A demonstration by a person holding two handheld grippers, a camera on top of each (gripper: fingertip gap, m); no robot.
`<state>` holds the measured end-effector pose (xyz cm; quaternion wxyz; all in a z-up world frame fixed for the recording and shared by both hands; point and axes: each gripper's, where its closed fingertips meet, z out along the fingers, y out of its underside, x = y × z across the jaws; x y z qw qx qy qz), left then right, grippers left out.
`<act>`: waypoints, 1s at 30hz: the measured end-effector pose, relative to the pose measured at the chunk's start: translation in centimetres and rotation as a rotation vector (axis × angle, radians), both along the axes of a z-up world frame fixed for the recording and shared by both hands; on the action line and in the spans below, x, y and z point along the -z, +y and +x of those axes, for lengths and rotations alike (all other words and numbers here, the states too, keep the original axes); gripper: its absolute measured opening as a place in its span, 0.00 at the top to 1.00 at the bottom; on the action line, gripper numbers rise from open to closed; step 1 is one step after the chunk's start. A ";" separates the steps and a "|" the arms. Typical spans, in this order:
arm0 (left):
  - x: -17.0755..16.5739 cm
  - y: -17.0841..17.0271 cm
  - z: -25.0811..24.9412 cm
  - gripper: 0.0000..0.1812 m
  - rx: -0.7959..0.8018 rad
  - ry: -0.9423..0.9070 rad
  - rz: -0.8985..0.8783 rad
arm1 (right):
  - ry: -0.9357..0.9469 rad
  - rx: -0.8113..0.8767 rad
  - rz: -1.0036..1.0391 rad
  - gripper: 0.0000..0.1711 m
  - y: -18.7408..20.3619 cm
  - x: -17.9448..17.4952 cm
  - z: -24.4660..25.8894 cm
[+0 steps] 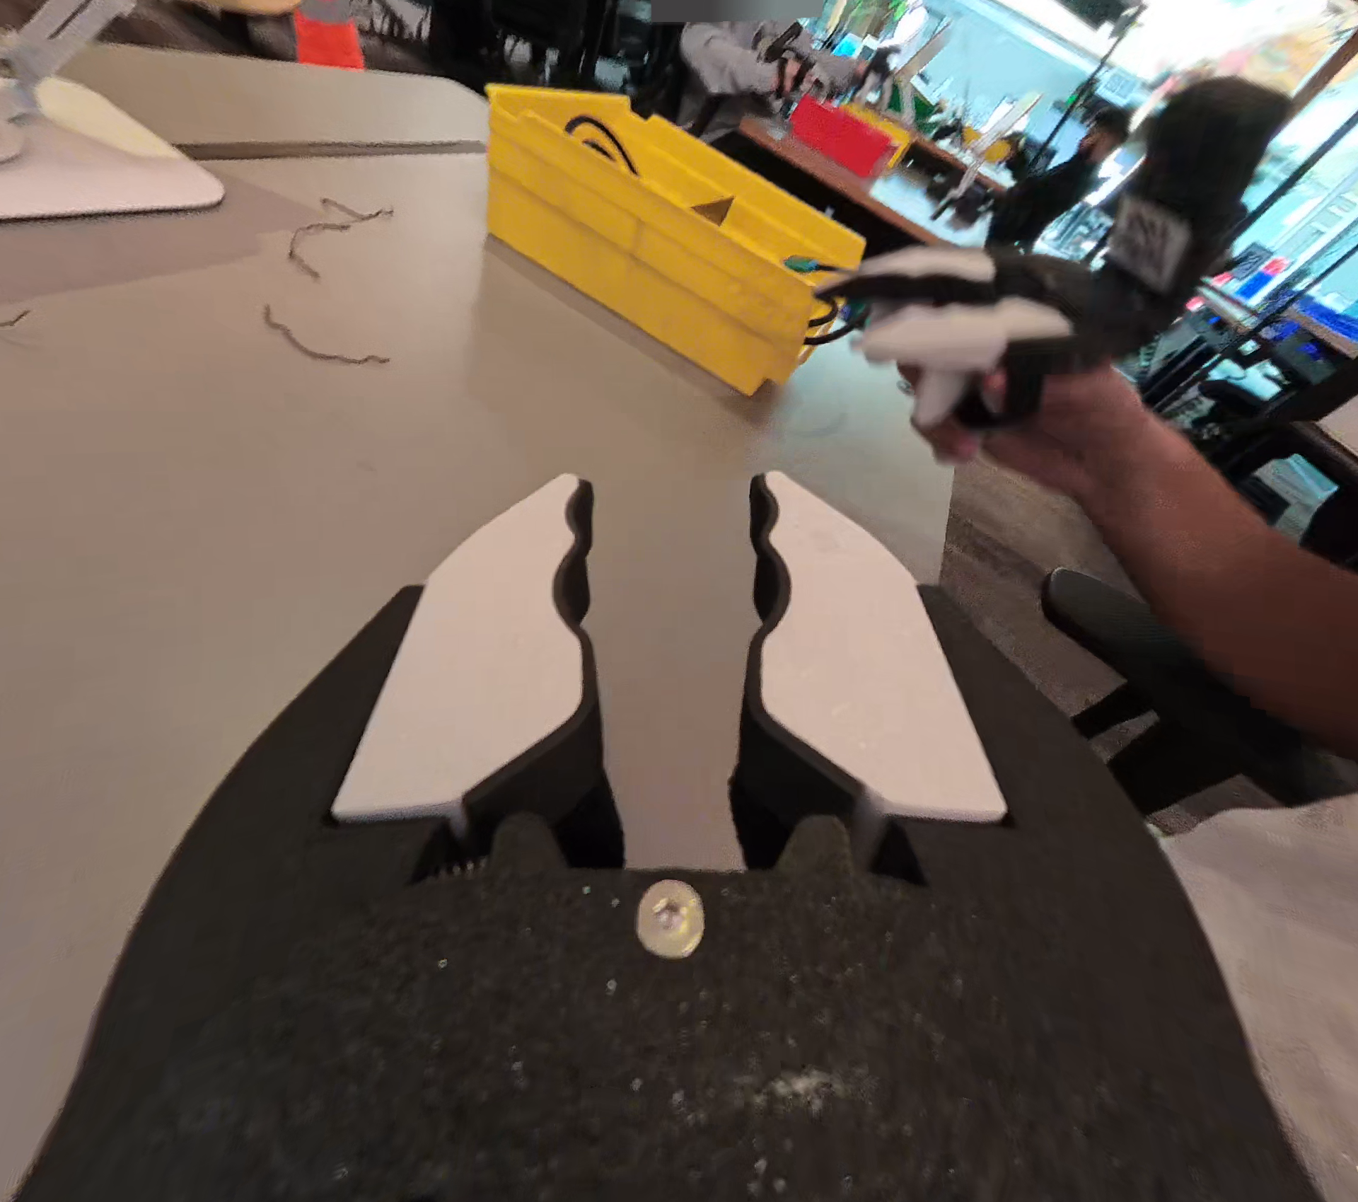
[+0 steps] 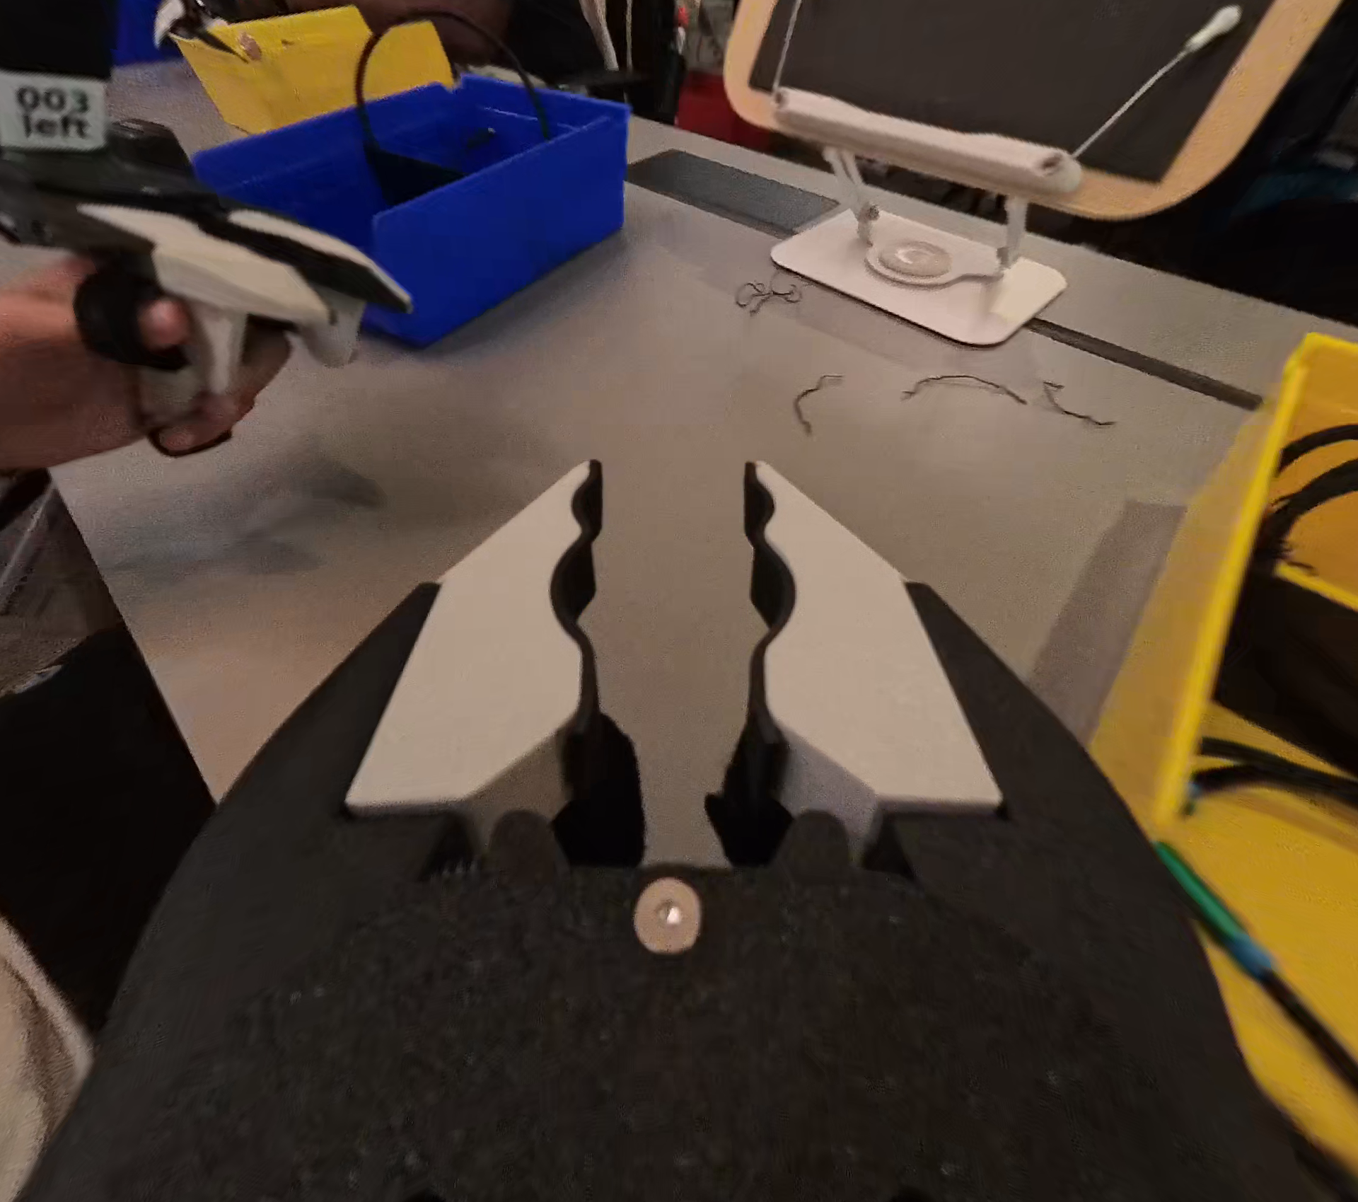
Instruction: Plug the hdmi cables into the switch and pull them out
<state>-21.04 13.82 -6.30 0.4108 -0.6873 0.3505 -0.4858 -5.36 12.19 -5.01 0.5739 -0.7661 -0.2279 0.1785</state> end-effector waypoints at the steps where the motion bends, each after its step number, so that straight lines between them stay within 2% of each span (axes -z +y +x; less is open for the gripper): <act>1: 0.0 0.2 -0.6 0.76 -0.003 0.033 -0.027 | 0.004 -0.001 0.031 0.78 -1.3 1.5 -1.6; 4: -0.9 2.0 -4.2 0.73 -0.043 0.135 -0.044 | 0.023 0.004 0.044 0.82 -4.0 4.8 -4.7; 6: -1.2 5.3 -8.0 0.73 -0.122 0.279 -0.034 | 0.073 -0.034 0.036 0.84 -4.9 5.5 -5.7; 10: -0.8 15.8 -16.5 0.72 -0.317 0.604 -0.102 | 0.093 -0.084 -0.017 0.84 -4.6 6.2 -5.1; 12: 0.5 21.1 -19.9 0.72 -0.407 0.712 -0.226 | 0.158 -0.086 -0.049 0.84 -4.3 6.2 -4.5; 15: 3.1 26.0 -20.5 0.70 -0.422 0.664 -0.520 | 0.280 -0.111 -0.094 0.83 -4.2 5.7 -4.3; 18: 5.1 29.9 -20.3 0.70 -0.497 0.627 -0.632 | 0.278 -0.115 -0.115 0.83 -4.1 6.0 -4.0; 20: 6.4 31.1 -19.8 0.70 -0.503 0.626 -0.667 | 0.241 -0.123 -0.113 0.83 -4.2 6.4 -4.2; 24: 9.3 31.0 -19.7 0.71 -0.492 0.711 -0.717 | 0.176 -0.150 -0.111 0.83 -4.5 7.0 -5.2; 25: 9.7 30.8 -19.5 0.77 -0.475 0.711 -0.728 | 0.166 -0.156 -0.110 0.83 -4.5 7.2 -5.3; 27: 9.5 30.7 -19.3 0.81 -0.466 0.664 -0.737 | 0.159 -0.156 -0.109 0.83 -4.7 7.2 -5.4; 28: 9.1 30.5 -19.4 0.88 -0.460 0.646 -0.735 | 0.167 -0.159 -0.109 0.83 -4.6 7.4 -5.4; 30: 8.2 30.1 -19.5 0.90 -0.444 0.643 -0.697 | 0.182 -0.154 -0.115 0.83 -4.7 7.0 -5.4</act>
